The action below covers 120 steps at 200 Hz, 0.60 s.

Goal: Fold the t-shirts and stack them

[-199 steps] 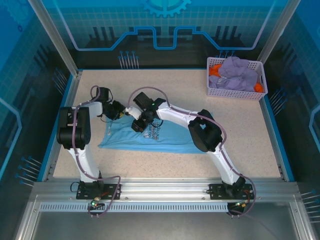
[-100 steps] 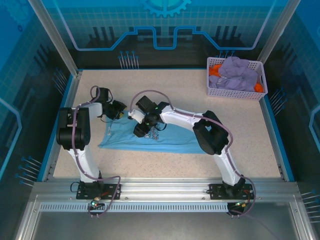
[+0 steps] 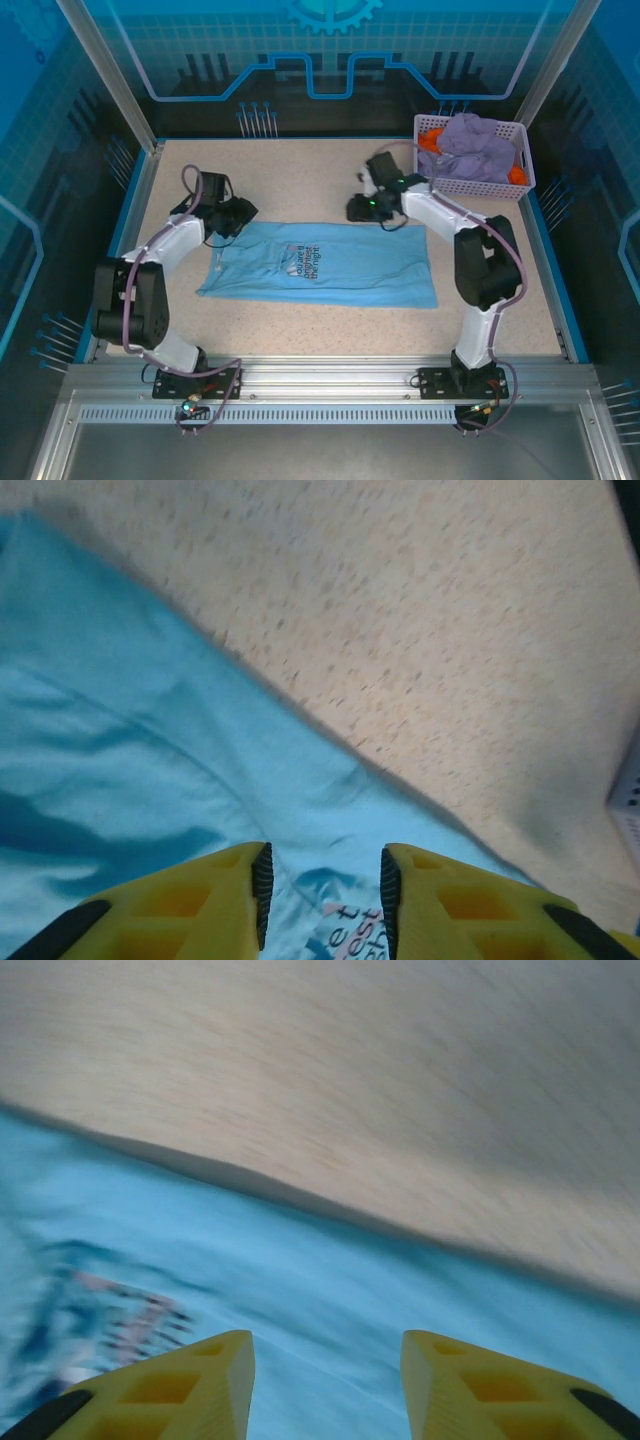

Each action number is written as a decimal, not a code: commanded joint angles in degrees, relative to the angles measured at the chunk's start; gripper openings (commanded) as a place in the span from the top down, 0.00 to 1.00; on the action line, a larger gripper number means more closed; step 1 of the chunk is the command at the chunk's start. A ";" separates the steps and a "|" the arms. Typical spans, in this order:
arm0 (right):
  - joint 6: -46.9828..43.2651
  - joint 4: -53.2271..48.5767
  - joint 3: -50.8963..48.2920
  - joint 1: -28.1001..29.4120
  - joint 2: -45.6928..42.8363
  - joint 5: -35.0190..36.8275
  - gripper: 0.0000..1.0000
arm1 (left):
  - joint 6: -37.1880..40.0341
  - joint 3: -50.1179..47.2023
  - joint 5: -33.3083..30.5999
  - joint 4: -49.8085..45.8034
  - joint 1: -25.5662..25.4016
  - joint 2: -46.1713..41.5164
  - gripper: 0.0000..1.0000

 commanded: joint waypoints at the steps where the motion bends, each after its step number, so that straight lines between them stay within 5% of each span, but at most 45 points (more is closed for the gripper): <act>1: 8.17 -0.21 -8.03 -5.38 -2.36 -1.34 0.55 | -2.31 -1.81 -3.63 -3.52 -1.12 4.48 0.63; 53: 13.94 -1.23 -11.51 -7.89 -0.24 1.91 0.55 | -0.42 8.25 -8.45 -7.21 -1.92 20.64 0.62; 120: 28.15 6.72 -28.65 -5.36 -7.63 0.59 0.55 | 8.02 39.44 -6.31 -20.55 -6.17 39.39 0.60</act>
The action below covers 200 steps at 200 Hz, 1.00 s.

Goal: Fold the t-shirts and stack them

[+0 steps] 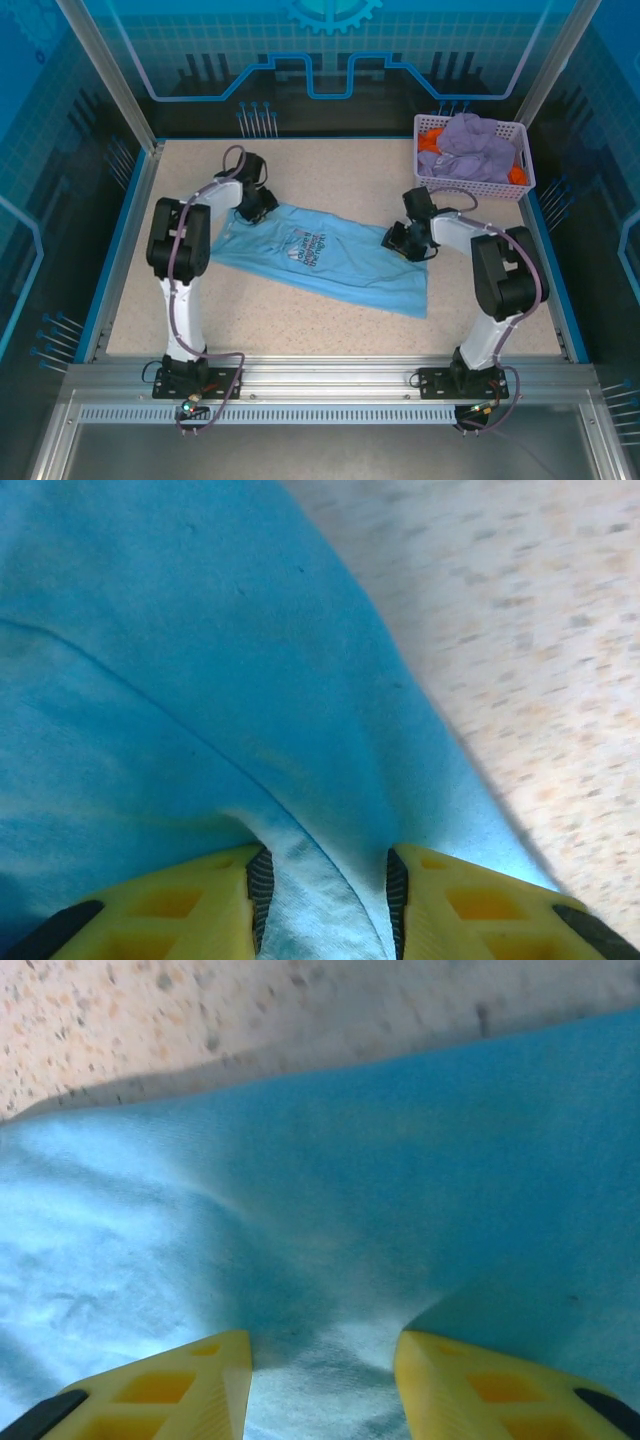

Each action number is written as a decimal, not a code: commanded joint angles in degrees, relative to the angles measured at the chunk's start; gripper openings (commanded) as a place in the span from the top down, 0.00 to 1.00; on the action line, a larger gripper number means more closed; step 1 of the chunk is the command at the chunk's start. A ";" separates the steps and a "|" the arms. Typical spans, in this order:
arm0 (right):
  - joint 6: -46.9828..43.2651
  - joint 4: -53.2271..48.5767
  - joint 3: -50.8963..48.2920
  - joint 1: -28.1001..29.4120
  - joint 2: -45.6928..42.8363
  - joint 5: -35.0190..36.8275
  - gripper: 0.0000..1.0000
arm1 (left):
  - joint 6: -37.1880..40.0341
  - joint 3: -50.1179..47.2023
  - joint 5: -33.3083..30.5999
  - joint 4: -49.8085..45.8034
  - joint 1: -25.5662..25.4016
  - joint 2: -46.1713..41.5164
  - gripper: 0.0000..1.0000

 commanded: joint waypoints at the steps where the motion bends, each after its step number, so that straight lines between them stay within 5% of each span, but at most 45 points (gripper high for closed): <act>1: 7.80 -1.65 -6.12 1.99 -0.31 -0.29 0.55 | 3.90 7.95 0.28 -8.87 -1.47 6.77 0.60; 51: 18.56 -2.51 -15.71 10.98 -9.90 6.34 0.50 | 8.77 41.16 5.03 -21.46 -4.51 23.36 0.53; 59: 21.36 -3.12 -17.11 13.40 -12.73 9.43 0.41 | 8.77 45.16 5.29 -23.01 -4.92 24.97 0.51; 97: 23.00 -9.18 -16.61 18.42 -23.16 17.90 0.30 | 10.72 58.31 3.56 -27.77 -5.27 22.52 0.38; 118: 14.39 -9.35 -14.17 18.81 -27.47 20.02 0.29 | 11.27 51.45 0.63 -26.36 -5.27 12.96 0.25; 137: 5.53 -5.63 -13.83 20.90 -31.33 19.72 0.31 | 9.23 32.48 -1.85 -18.70 -5.22 0.39 0.25; 169: -3.92 2.25 -14.67 25.61 -31.95 8.74 0.40 | 4.16 4.95 -7.07 -8.02 -4.45 -14.41 0.42; 200: -6.61 0.57 -11.18 33.51 -24.54 6.03 0.51 | 2.15 -1.96 -4.08 -6.47 -3.15 -12.78 0.49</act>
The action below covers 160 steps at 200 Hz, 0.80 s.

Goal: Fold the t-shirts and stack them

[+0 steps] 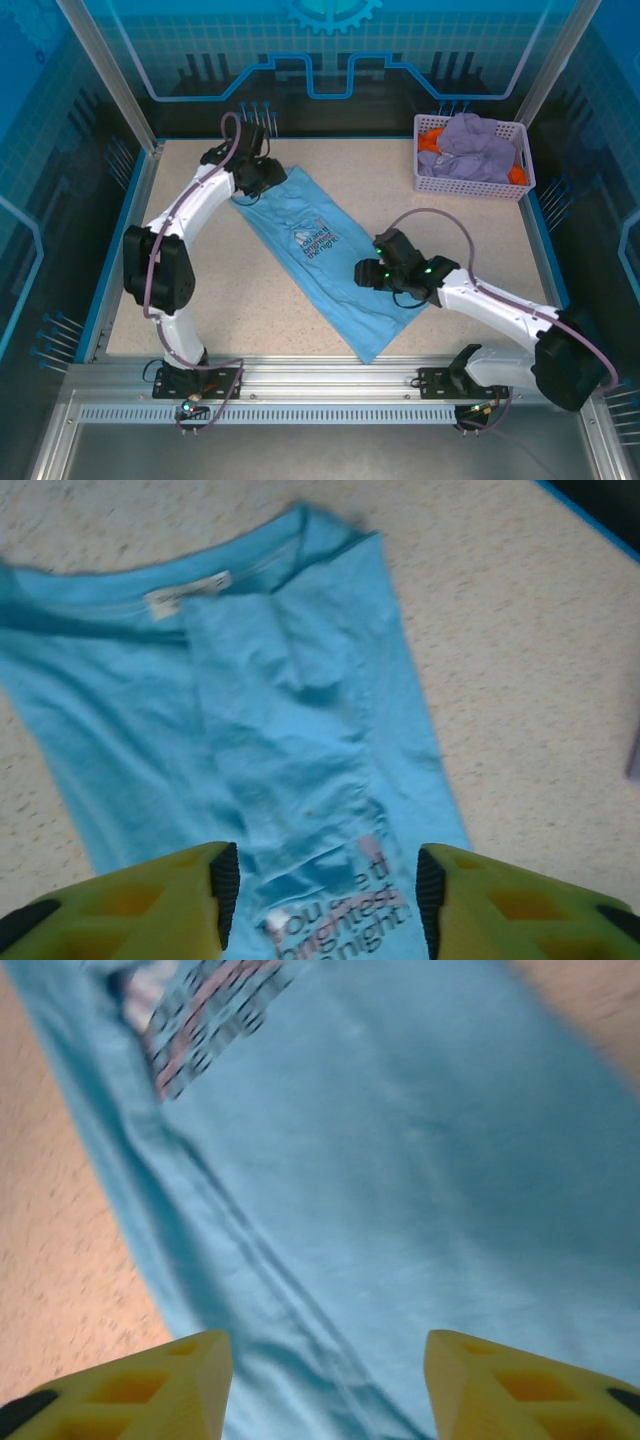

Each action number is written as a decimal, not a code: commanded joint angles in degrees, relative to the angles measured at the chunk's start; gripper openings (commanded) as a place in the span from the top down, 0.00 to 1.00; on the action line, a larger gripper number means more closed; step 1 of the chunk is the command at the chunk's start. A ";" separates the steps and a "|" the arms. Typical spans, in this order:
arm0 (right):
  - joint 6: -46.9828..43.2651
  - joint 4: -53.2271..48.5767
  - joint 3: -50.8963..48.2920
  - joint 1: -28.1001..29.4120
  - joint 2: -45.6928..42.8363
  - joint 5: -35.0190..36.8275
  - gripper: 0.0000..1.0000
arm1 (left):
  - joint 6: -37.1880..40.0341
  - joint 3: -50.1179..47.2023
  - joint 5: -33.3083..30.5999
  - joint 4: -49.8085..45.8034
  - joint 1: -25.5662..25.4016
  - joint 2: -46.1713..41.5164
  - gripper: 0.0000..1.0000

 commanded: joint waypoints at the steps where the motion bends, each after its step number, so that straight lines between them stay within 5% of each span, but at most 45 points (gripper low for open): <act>1: -6.04 0.21 2.91 5.36 5.26 -4.48 0.52 | -2.62 -4.68 -0.53 3.38 1.13 5.09 0.50; 84: 0.62 -2.42 4.53 15.51 19.43 -5.93 0.50 | 2.19 10.48 -0.70 -3.04 1.30 26.77 0.49; 160: 9.99 2.72 17.25 18.25 37.72 -14.58 0.48 | 5.79 46.97 8.39 -12.56 0.86 48.64 0.44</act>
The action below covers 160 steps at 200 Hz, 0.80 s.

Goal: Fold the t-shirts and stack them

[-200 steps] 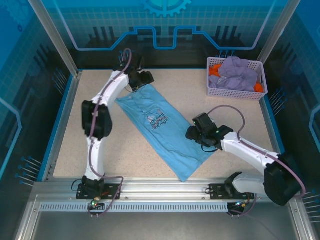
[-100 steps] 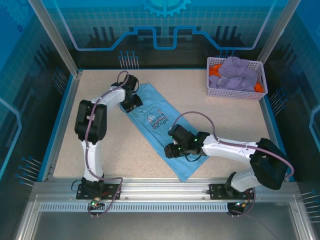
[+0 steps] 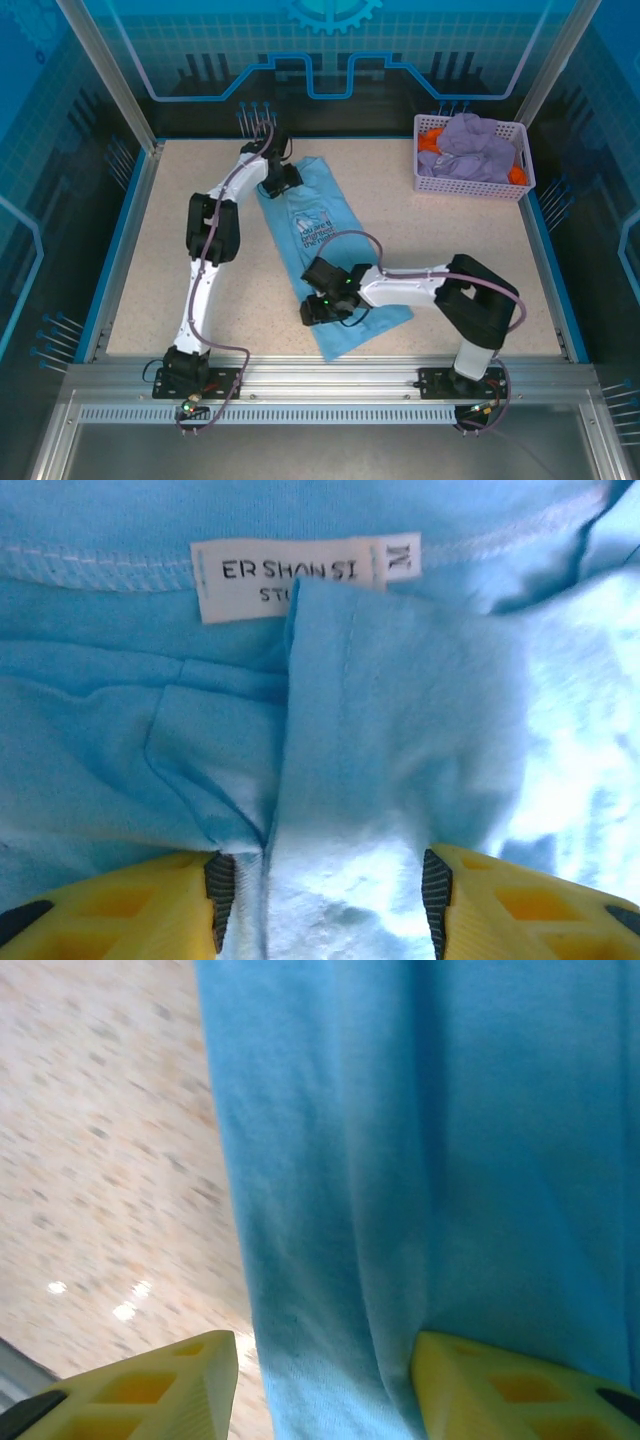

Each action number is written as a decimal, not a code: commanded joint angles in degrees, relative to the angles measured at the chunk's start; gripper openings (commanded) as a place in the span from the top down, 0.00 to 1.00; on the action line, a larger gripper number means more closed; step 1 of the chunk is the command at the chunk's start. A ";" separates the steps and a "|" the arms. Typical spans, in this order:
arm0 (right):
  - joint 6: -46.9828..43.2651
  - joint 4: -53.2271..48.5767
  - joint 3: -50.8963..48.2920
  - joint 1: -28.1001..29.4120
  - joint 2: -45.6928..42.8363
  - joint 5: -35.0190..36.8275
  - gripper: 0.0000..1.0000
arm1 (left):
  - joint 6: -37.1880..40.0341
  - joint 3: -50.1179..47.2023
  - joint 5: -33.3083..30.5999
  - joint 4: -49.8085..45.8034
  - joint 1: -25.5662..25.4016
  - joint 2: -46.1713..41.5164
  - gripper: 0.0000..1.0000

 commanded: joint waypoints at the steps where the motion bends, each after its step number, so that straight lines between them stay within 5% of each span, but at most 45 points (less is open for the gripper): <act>1: 5.12 -0.04 2.67 1.16 7.27 -5.58 0.48 | 1.81 6.91 4.84 -3.91 -0.23 7.26 0.44; 31: 8.86 -0.39 11.38 1.55 13.74 -6.12 0.47 | -0.98 12.74 10.16 0.19 -0.49 10.74 0.39; 55: 7.82 -2.68 18.19 2.21 16.69 -4.17 0.41 | -1.49 14.92 9.45 1.51 -0.49 9.93 0.26; 91: 7.40 -1.36 21.08 2.48 13.69 -0.77 0.34 | -0.73 16.47 7.85 -0.08 1.13 0.92 0.13; 119: 5.44 1.52 19.06 3.61 7.03 0.50 0.33 | -1.65 -0.51 4.58 5.45 3.65 -14.54 0.02; 160: 1.00 -0.39 15.02 -1.56 -3.32 4.43 0.30 | -6.87 -34.22 4.29 19.87 7.07 -33.21 0.07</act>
